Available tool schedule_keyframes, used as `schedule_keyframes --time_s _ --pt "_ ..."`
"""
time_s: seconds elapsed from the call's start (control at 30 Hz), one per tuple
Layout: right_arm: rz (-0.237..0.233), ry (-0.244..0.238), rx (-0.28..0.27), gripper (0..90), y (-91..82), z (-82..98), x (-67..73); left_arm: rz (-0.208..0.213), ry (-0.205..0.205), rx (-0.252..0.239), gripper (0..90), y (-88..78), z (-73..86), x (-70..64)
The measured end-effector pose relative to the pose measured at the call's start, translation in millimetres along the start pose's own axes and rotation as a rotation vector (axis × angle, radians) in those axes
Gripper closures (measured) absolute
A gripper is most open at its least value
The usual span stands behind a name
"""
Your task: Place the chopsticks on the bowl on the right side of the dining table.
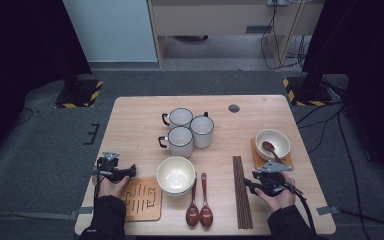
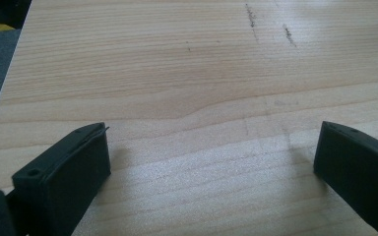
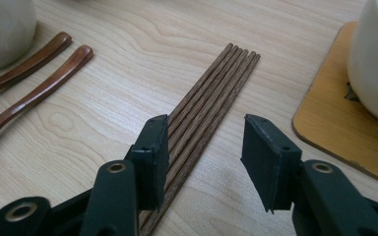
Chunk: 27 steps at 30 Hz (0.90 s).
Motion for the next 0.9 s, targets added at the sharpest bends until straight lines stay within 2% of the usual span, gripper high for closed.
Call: schedule_keyframes --time_s 0.33,0.67,0.9 --pt "0.001 -0.010 0.041 58.5 9.5 8.7 1.8 0.000 0.000 0.000 0.0 0.0 0.0 0.0" --pt "0.011 0.017 0.077 65.9 16.1 16.6 -1.0 0.000 0.000 0.000 0.0 0.0 0.0 0.0" --pt "0.008 0.007 0.087 69.0 19.1 18.3 0.1 0.000 0.000 0.000 0.0 0.0 0.0 0.0"
Point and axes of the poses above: each handheld gripper's, and its own axes: y roughly forward along the jaws, z roughly out of its underside, x roughly to its left, the point moved 10 cm from there along y, roughly forward along the jaws, and after that the axes turned 9 degrees about y, right-handed, at the moved point
